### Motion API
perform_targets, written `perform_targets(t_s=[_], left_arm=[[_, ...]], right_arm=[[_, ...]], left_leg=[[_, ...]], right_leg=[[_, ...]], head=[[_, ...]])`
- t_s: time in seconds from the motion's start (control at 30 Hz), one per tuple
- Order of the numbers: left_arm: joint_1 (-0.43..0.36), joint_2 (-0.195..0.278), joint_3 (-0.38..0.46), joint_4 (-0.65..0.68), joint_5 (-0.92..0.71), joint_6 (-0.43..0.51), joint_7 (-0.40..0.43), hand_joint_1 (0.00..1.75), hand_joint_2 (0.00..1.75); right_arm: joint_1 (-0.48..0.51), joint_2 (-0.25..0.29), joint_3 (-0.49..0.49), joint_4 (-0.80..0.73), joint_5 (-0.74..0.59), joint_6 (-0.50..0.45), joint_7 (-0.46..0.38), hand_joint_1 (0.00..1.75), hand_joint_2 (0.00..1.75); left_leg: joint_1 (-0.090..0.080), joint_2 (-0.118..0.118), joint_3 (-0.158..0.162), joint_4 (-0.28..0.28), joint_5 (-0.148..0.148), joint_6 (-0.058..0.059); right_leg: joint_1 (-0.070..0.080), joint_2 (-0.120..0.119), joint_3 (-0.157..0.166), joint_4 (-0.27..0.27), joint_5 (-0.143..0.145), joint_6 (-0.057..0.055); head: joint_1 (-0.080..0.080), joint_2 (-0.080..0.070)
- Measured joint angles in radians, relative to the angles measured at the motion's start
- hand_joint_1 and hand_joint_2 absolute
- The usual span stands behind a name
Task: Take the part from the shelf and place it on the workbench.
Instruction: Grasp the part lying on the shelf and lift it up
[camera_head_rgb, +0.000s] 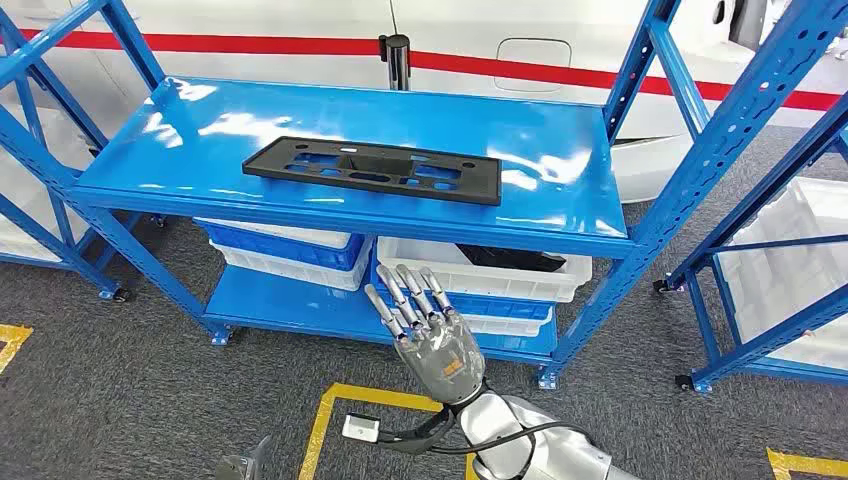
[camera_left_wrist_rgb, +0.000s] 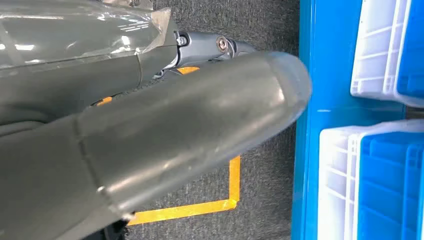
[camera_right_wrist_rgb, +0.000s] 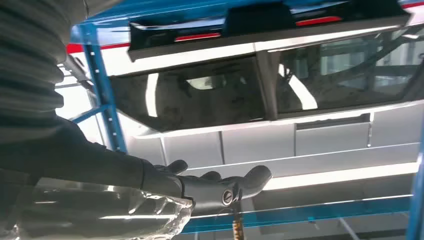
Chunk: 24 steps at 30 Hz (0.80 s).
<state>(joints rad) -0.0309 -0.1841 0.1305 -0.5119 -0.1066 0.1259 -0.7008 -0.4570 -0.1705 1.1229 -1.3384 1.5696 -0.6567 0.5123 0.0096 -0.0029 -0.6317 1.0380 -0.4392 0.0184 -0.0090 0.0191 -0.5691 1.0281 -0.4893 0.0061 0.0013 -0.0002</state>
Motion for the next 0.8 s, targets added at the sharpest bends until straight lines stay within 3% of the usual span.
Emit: perform_targets(t_s=[0.07, 0.17, 0.27, 0.33, 0.37, 0.43, 0.47, 0.53, 0.67, 0.73, 0.8], left_arm=[[0.0, 0.0, 0.0, 0.0, 0.002, 0.001, 0.0, 0.0, 0.0], [0.0, -0.001, 0.001, 0.0, 0.01, 0.004, 0.0, 0.0, 0.0], [0.0, -0.001, 0.002, 0.0, 0.013, 0.005, 0.0, 0.0, 0.0], [0.001, -0.001, 0.002, 0.0, 0.013, 0.005, 0.0, 0.0, 0.0], [0.002, -0.001, 0.002, 0.0, 0.013, 0.005, 0.0, 0.0, 0.0], [0.003, -0.001, 0.003, 0.0, 0.013, 0.005, 0.0, 0.0, 0.0], [0.003, -0.001, 0.003, 0.0, 0.013, 0.005, 0.0, 0.0, 0.0], [0.004, -0.001, 0.004, 0.0, 0.014, 0.005, 0.0, 0.0, 0.0], [0.003, -0.001, 0.004, 0.0, 0.014, 0.005, 0.0, 0.0, 0.0], [0.003, -0.001, 0.004, 0.0, 0.014, 0.006, 0.0, 0.0, 0.0], [0.005, -0.001, 0.004, 0.0, 0.014, 0.006, 0.0, 0.0, 0.0]], right_arm=[[0.001, 0.006, -0.004, 0.003, 0.0, 0.0, -0.012, 0.0, 1.75], [0.003, 0.024, -0.021, 0.008, 0.0, 0.0, -0.042, 0.0, 1.75], [0.007, 0.035, -0.035, 0.013, 0.0, 0.0, -0.057, 0.0, 1.75], [0.012, 0.036, -0.04, 0.019, 0.0, 0.0, -0.06, 0.0, 1.75], [0.014, 0.036, -0.042, 0.021, 0.0, 0.0, -0.061, 0.0, 1.75], [0.015, 0.038, -0.046, 0.025, 0.0, 0.0, -0.062, 0.0, 1.75], [0.015, 0.04, -0.047, 0.026, 0.0, 0.0, -0.063, 0.0, 1.75], [0.014, 0.044, -0.05, 0.029, 0.0, 0.0, -0.063, 0.0, 1.75], [0.013, 0.051, -0.053, 0.031, 0.0, 0.0, -0.063, 0.0, 1.75], [0.012, 0.055, -0.054, 0.031, 0.0, 0.0, -0.063, 0.0, 1.75], [0.012, 0.057, -0.054, 0.032, 0.0, 0.0, -0.063, 0.0, 1.75]], left_leg=[[-0.004, 0.0, -0.001, 0.0, -0.001, 0.003], [-0.003, 0.0, 0.012, -0.017, 0.004, 0.019], [-0.002, 0.002, 0.025, -0.025, 0.001, 0.033], [-0.003, 0.0, 0.029, -0.025, -0.004, 0.034], [-0.003, -0.002, 0.032, -0.024, -0.006, 0.034], [-0.003, -0.004, 0.041, -0.024, -0.014, 0.027], [-0.006, -0.005, 0.044, -0.022, -0.019, 0.022], [-0.01, -0.005, 0.048, -0.019, -0.028, 0.011], [0.001, -0.002, 0.044, 0.002, -0.048, -0.009], [0.004, -0.001, 0.004, 0.088, -0.092, -0.019], [0.007, -0.001, -0.068, 0.216, -0.141, -0.026]], right_leg=[[-0.003, 0.0, 0.0, -0.003, -0.001, 0.005], [-0.002, -0.006, -0.012, 0.021, -0.017, 0.017], [-0.003, -0.01, -0.098, 0.185, -0.077, 0.009], [-0.004, -0.01, -0.153, 0.264, -0.088, 0.014], [-0.005, -0.011, -0.155, 0.252, -0.072, 0.022], [-0.009, -0.014, -0.108, 0.133, -0.01, 0.039], [-0.009, -0.016, -0.078, 0.069, 0.017, 0.042], [-0.009, -0.018, -0.046, 0.001, 0.041, 0.033], [-0.009, -0.015, -0.035, -0.007, 0.039, 0.0], [-0.012, -0.014, -0.026, -0.009, 0.035, -0.013], [-0.011, -0.014, -0.02, -0.009, 0.03, -0.021]], head=[[0.0, 0.0], [0.0, 0.0], [0.003, 0.0], [0.003, 0.0], [0.003, 0.0], [0.004, 0.0], [0.004, 0.0], [0.002, 0.0], [-0.002, 0.0], [-0.005, 0.0], [-0.007, 0.0]])
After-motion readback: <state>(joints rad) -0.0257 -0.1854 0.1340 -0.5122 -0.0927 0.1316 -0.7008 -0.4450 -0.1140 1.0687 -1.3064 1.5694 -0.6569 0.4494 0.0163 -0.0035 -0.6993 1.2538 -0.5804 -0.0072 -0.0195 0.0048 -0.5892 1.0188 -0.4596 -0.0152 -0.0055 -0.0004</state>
